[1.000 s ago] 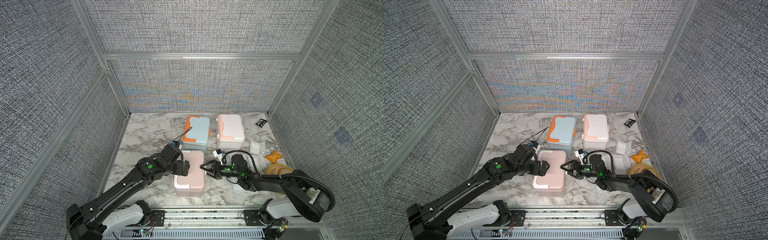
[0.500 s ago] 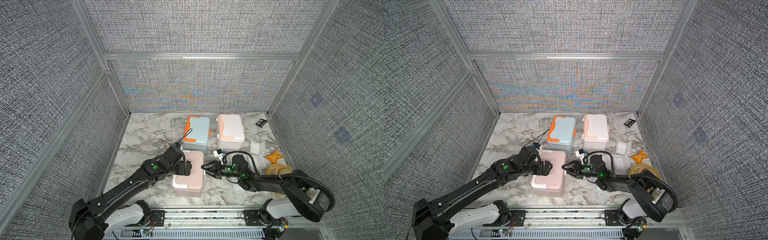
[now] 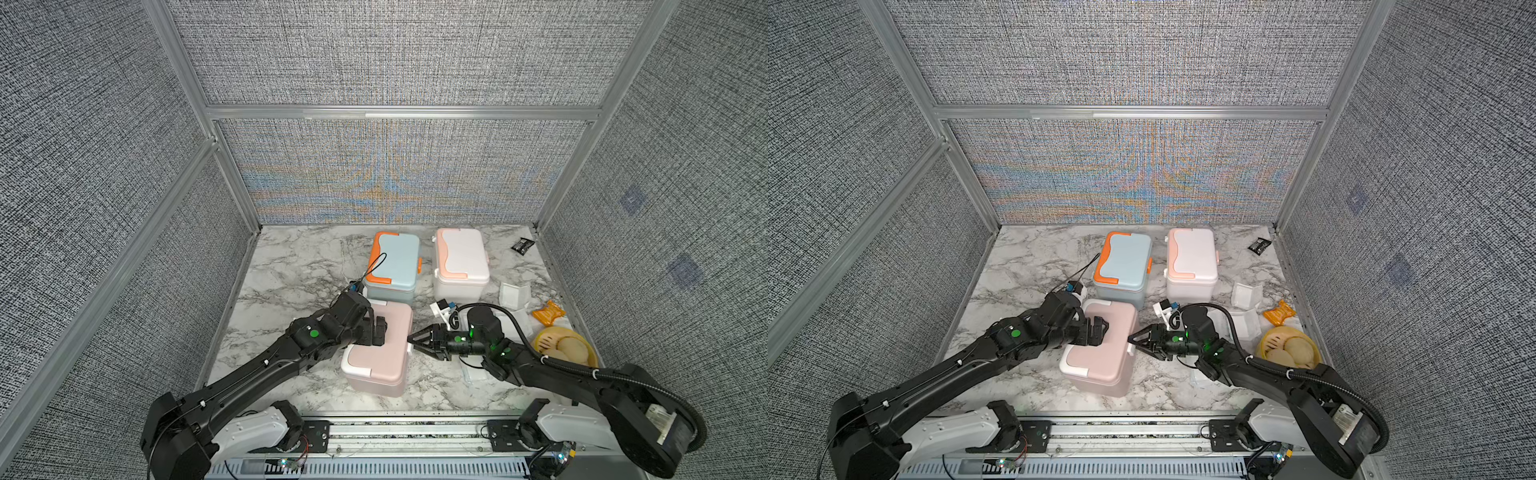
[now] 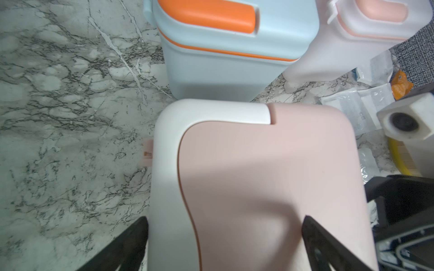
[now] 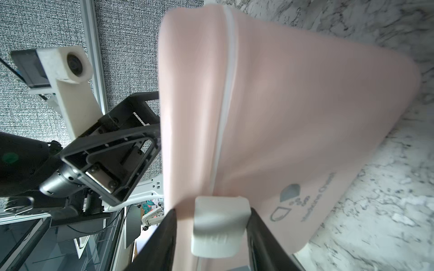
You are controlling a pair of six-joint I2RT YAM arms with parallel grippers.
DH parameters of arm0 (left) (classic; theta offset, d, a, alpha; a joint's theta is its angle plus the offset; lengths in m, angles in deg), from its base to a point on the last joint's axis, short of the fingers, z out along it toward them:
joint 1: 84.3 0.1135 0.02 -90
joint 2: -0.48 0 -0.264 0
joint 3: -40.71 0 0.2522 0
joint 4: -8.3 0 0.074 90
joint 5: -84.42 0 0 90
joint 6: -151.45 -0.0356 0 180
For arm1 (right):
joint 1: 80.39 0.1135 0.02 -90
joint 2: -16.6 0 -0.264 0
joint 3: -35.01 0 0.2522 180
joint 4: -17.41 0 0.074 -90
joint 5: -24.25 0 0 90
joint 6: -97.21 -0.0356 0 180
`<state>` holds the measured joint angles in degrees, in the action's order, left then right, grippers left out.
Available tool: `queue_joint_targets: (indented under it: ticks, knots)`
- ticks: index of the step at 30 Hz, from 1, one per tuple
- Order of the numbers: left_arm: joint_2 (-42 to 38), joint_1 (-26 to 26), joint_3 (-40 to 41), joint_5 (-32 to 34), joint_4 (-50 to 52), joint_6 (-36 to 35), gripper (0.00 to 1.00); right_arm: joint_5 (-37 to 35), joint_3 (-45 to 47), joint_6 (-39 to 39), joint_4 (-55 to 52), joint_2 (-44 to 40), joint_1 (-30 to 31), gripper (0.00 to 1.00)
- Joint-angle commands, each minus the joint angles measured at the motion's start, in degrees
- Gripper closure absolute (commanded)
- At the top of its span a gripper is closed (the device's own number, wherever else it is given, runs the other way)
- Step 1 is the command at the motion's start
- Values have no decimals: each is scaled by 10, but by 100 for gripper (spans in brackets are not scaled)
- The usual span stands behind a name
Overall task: Open first aid kits and take out gauze
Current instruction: Open the fastener of the first aid kit.
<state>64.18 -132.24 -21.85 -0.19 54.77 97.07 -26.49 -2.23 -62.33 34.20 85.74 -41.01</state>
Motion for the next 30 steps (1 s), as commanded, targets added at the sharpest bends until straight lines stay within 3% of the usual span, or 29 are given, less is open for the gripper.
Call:
queue_joint_targets:
  ticks: [1, 5, 9, 17, 23, 30]
  knots:
    - [10, -3, 5, -23, 75, -13, 0, 25, -9, 29, 23, -17, -1, 52]
    - [11, -4, 5, -19, 76, -13, 0, 23, -13, 47, -27, -42, -7, 50]
    - [11, -4, 4, -15, 78, -14, 0, 18, -14, 70, -83, -64, -14, 38]
    - [8, -4, 3, -13, 79, -16, 0, -16, -4, 99, -158, -105, -19, 28]
    - [4, -4, 2, -7, 82, -18, 0, -5, -42, 121, -174, -72, -13, 19]
    - [8, -4, 3, -5, 78, -19, 0, -49, -77, 141, -229, -28, 5, 21]
